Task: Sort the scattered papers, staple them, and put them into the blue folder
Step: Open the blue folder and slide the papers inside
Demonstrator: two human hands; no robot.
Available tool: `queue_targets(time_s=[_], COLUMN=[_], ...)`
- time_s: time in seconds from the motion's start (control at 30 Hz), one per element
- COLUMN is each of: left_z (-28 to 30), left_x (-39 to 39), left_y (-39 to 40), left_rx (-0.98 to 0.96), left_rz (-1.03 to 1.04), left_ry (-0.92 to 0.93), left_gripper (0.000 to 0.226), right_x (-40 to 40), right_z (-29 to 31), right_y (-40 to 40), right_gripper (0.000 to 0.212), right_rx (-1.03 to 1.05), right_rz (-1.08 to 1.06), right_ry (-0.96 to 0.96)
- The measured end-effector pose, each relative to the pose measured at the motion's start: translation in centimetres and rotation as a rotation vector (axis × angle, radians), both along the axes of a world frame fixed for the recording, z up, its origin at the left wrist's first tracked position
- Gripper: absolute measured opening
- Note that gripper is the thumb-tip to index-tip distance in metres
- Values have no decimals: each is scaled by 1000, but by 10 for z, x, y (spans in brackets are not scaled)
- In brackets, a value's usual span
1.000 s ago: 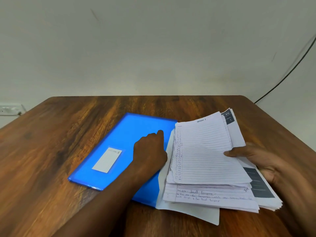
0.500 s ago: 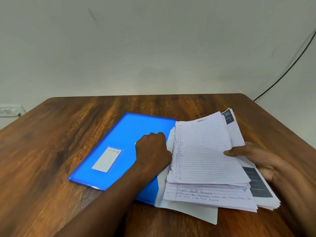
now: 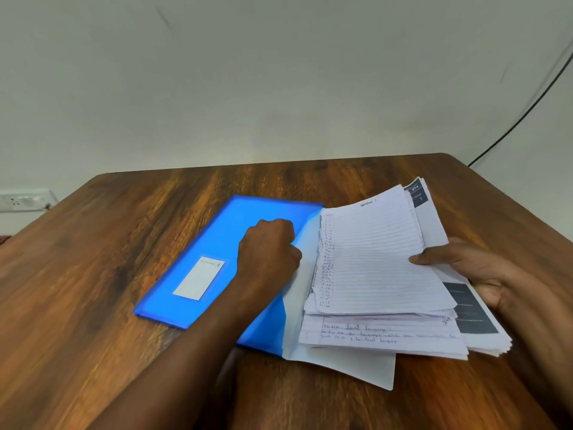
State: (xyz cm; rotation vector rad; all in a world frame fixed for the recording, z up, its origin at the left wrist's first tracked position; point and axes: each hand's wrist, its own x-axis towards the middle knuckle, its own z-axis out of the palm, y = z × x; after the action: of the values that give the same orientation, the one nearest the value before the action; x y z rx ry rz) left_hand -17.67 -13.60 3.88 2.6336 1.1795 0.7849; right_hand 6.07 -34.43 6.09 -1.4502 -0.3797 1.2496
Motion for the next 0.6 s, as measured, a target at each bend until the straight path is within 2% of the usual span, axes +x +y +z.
queue_targets(time_s=[0.2, 0.6], left_z=[13, 24], left_x=[-14, -39], left_y=[6, 15], left_rx=[43, 120], left_rz=[-28, -182], left_ry=[-76, -114], left_gripper=[26, 27], right_x=[-18, -69], right_z=[5, -1], right_y=[9, 28], right_gripper=[42, 36], right_rx=[31, 123], right_rz=[-49, -312], right_ry=[-26, -160])
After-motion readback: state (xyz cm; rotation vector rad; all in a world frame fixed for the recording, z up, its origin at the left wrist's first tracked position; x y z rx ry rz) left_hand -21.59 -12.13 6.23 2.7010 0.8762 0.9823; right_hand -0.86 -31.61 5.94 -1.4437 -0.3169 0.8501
